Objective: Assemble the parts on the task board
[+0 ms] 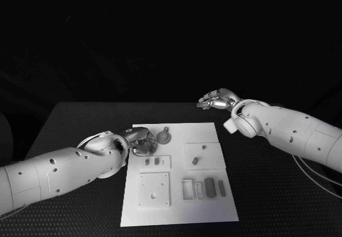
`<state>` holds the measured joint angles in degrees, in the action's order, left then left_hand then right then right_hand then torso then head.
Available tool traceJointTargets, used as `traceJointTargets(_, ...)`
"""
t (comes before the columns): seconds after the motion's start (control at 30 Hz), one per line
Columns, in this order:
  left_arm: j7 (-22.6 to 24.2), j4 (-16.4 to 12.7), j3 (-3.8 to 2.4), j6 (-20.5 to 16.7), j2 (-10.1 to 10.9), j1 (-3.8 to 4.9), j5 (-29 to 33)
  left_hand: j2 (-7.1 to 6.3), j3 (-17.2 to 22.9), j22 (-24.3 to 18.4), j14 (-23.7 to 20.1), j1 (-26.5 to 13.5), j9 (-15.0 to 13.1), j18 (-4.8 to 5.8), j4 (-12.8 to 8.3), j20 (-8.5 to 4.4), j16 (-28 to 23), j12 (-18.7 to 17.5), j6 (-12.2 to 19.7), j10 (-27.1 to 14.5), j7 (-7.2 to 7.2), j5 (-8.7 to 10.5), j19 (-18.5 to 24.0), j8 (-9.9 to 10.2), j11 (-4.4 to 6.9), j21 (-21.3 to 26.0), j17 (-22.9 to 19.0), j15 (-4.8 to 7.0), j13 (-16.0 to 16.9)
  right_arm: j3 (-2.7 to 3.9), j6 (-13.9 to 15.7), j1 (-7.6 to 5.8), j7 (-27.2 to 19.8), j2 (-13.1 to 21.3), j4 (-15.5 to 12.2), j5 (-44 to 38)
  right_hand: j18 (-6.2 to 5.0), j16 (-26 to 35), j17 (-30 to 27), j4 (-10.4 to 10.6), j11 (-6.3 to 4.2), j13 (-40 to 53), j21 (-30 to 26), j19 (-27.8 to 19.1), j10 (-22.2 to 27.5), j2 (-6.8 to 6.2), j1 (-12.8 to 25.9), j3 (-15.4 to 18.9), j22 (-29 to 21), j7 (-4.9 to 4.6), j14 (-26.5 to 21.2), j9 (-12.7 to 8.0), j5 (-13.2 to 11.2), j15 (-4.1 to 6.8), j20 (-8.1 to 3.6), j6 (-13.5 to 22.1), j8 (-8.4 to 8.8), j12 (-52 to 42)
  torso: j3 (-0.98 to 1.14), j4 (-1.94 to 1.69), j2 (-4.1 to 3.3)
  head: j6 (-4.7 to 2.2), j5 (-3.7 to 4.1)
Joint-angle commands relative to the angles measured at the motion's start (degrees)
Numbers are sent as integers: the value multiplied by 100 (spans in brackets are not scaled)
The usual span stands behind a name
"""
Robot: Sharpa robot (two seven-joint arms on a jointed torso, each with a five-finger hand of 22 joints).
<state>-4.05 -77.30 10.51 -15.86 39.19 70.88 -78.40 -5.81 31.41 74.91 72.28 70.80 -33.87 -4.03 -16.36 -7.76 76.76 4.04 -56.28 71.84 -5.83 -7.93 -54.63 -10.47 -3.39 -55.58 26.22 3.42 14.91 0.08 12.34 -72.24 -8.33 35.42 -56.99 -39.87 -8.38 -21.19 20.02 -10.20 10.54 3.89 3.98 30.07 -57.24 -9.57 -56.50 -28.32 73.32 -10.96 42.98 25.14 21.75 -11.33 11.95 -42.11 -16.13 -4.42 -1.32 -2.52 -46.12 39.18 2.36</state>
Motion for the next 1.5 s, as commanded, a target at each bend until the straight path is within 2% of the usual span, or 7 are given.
traceJointTargets(0.03, -19, -1, 8, -111, 12, -23, 3, -62, -38, 45, 8, -7, -4, -208, -6, -89, 2, -31, -44, -84, -29, 13, -11, -25, -34, 21, -2, -57, -14, 1, -38, 2, -59, 1, -1, -6, 89, 36, -5, 16, 0, 8, -29, -36, -42, 36, 20, 11, 8, -113, -25, -5, 17, -22, -14, 41, -28, 20, -2, -3, 1, -4, -15)
traceJointTargets(0.57, -77, 157, -18, -236, 196, -21, 138, -208, -23, 30, -28, 67, 98, -341, -4, 103, 13, -41, 363, -789, -21, -18, -32, 144, -241, 31, -10, -259, -152, 1, -56, 2, -21, 80, -66, -91, 85, 23, 0, -89, 3, 9, -24, -21, -46, 70, -125, -42, 15, -110, -3, -13, -75, -40, -21, 41, -42, 18, 4, -2, 4, -58, -11)
traceJointTargets(0.83, -4, 191, -118, -326, 375, -14, 577, -182, 45, 33, -42, 135, 108, -381, 2, 136, 23, -11, 384, -829, -60, -7, -28, 125, -257, 27, -12, -276, -161, 0, -154, 9, 61, 231, -311, -666, 1, -126, 90, -331, -2, 18, -4, 278, -154, 144, -483, -355, 18, -89, 278, -41, -385, 63, -36, -35, -102, -29, 12, -6, 6, -123, -21)
traceJointTargets(0.93, 69, 208, -210, -426, 435, -3, 1339, -178, 67, 39, -52, 113, 104, -385, 26, 137, 20, 32, 349, -745, -95, 13, -30, 92, -238, 17, -18, -259, -141, -1, -217, 14, 94, 308, -442, -1023, -68, -234, 177, -390, -35, 40, 16, 491, -293, 160, -548, -442, 16, -59, 473, -25, -456, 148, -49, -151, -169, -100, 10, -6, 3, -168, -24)
traceJointTargets(1.23, 580, 254, -234, -710, 623, 179, 5030, -131, 73, 0, -443, -469, 94, -336, 473, 99, -714, 174, 254, -488, -295, 38, 105, -19, -159, 116, -373, -188, -66, -8, -372, 61, 319, 808, -1302, -2653, -382, -667, 651, -419, -298, 207, 161, 1427, -894, 144, -602, -657, -3, 11, 1266, 43, -698, 553, -93, -531, -334, -394, 10, -4, 4, -313, 72)
traceJointTargets(1.4, 989, 226, -237, -377, 721, 208, 5714, -152, 3, -148, -868, -764, 101, -160, 556, 195, -1386, 288, 309, -459, -320, 36, 614, -38, -196, 523, -661, -231, -37, -19, -489, 80, 523, 1075, -1656, -3274, -662, -1260, 1202, -365, -436, 309, 716, 2750, -1157, 81, -605, -722, 174, 108, 2497, 121, -774, 1094, -317, -765, -419, -468, 6, -3, 11, -354, 0)
traceJointTargets(1.5, 1184, 207, -237, -293, 745, 208, 5887, -133, -67, -310, -1125, -921, 105, -30, 550, 261, -1962, 307, 392, -533, -316, 81, 928, -39, -274, 867, -893, -315, -47, -71, -556, 93, 622, 1160, -1827, -3616, -662, -1401, 1390, -359, -508, 370, 889, 3093, -1288, 40, -600, -745, 258, 135, 2787, 147, -847, 1186, -458, -828, -428, -506, 1, 8, 12, -358, -16)
